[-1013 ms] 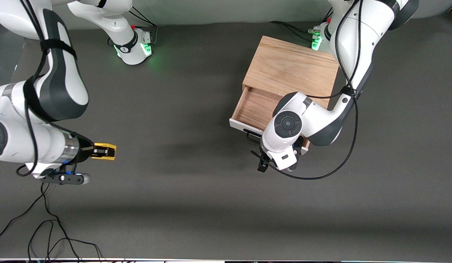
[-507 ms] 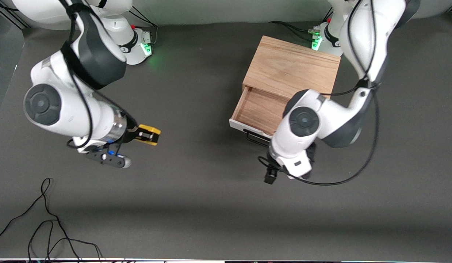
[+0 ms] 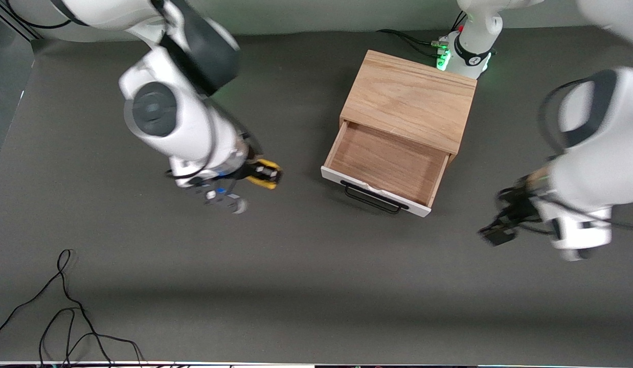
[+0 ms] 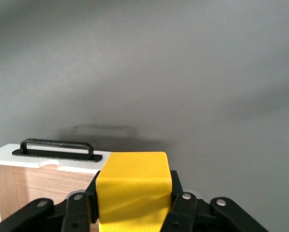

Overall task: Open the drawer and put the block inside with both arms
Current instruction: 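Carry the cube with the right gripper over the open drawer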

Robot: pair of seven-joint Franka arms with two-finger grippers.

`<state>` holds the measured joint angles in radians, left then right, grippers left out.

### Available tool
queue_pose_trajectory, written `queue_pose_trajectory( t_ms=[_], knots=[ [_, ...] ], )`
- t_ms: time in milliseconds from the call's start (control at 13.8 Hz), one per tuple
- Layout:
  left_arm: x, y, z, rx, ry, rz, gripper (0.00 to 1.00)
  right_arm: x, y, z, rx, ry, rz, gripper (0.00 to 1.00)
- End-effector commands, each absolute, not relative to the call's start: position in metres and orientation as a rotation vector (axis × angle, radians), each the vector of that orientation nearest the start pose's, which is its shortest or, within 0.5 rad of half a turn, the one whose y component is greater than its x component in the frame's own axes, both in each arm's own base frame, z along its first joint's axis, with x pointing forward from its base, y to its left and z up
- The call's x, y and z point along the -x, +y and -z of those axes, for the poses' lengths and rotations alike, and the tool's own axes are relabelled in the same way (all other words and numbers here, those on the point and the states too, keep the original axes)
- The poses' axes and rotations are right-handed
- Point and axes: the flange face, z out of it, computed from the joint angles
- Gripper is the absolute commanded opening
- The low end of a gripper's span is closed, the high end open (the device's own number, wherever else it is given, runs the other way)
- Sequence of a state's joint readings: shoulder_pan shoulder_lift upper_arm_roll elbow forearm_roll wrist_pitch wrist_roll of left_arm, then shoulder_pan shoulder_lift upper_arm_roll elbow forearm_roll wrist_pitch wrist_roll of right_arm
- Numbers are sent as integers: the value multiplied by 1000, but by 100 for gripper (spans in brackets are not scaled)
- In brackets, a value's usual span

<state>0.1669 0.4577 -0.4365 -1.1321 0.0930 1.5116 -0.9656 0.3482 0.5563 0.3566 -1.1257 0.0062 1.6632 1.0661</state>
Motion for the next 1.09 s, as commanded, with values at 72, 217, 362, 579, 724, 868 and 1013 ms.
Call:
queue_pose_trajectory(
  t_ms=[72,217,362,579,724,868,1013],
  knots=[
    [-629,-42,-580,3109,-534,-234,100,-556,484,-474,2931,689,-106,0],
    [-612,-12,-586,3123,-341,-240,100,-525,539,-434,2957,672,-38,0],
    [-596,-5,-593,3119,-202,-231,100,-498,579,-404,2955,675,19,0],
    [-573,-12,-592,3090,-144,-177,100,-458,616,-384,2957,688,7,0],
    [-553,-21,-588,3066,0,-138,100,-436,632,-372,2978,685,4,0],
    [-548,-20,-588,3058,16,-116,100,-430,637,-349,3009,713,38,0],
    [-550,-6,-587,3066,-24,-122,100,-431,639,-329,3020,714,47,0]
  ],
)
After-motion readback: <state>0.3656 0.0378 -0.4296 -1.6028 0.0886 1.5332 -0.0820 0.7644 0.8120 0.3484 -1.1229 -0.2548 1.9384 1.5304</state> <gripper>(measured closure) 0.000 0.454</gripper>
